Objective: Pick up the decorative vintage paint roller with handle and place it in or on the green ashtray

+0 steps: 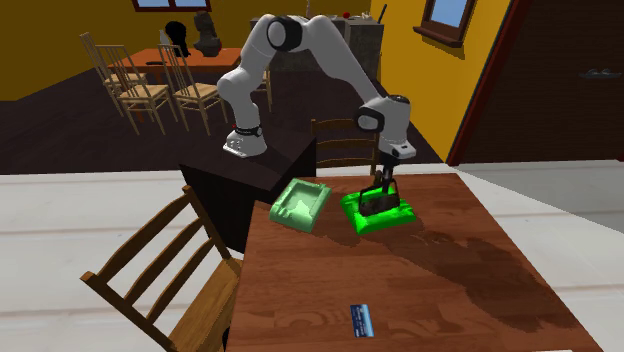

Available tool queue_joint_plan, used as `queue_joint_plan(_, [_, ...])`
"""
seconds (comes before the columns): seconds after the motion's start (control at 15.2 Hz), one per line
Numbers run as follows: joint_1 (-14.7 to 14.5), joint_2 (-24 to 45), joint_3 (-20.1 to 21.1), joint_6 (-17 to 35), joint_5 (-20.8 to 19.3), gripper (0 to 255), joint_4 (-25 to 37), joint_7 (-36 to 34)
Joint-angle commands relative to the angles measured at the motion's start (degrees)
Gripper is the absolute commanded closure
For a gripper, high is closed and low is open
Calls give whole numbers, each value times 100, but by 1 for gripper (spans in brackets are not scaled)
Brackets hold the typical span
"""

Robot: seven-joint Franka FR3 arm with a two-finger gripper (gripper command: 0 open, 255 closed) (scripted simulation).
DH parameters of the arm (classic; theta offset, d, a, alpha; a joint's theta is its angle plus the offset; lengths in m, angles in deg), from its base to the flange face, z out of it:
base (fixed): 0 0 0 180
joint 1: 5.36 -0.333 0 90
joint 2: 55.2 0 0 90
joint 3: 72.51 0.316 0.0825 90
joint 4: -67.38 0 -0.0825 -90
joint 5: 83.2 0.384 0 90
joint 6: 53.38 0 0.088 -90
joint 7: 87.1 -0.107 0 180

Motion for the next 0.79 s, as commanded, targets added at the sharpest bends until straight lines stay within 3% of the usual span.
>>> queue_joint_plan(0.0, [-7,110,17,91,14,255,21,-25])
queue_joint_plan(0.73, [74,705,117,523,97,255,183,-15])
